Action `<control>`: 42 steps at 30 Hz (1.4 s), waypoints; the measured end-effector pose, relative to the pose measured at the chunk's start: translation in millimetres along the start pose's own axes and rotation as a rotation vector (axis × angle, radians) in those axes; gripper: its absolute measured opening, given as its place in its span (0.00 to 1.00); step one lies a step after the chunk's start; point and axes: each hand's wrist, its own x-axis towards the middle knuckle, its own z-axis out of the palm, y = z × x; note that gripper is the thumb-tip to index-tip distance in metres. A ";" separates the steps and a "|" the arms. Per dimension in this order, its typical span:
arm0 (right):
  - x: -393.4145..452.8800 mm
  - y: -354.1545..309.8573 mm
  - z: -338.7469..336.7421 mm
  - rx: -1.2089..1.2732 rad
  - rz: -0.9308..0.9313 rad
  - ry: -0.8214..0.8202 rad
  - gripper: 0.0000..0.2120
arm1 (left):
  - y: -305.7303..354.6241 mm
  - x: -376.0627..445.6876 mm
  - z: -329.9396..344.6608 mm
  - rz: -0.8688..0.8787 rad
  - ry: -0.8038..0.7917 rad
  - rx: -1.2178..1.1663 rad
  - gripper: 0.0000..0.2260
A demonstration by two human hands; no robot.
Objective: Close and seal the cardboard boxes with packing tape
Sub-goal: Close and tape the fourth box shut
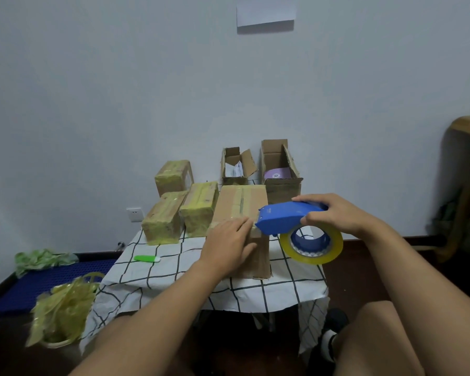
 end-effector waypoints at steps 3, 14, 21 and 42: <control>-1.1 2.8 1.9 0.015 -0.001 0.010 0.26 | 5.2 0.1 5.4 -0.002 0.016 0.001 0.23; -16.8 21.3 -11.8 0.020 -0.011 0.005 0.27 | 8.4 1.4 11.6 -0.034 0.130 0.010 0.17; -17.6 14.4 -25.8 -0.137 0.024 -0.075 0.25 | 11.7 -0.1 9.3 -0.012 0.081 0.032 0.19; 2.3 24.9 39.0 -0.086 0.243 0.586 0.30 | 42.0 25.6 -16.3 -0.468 -0.127 -0.330 0.19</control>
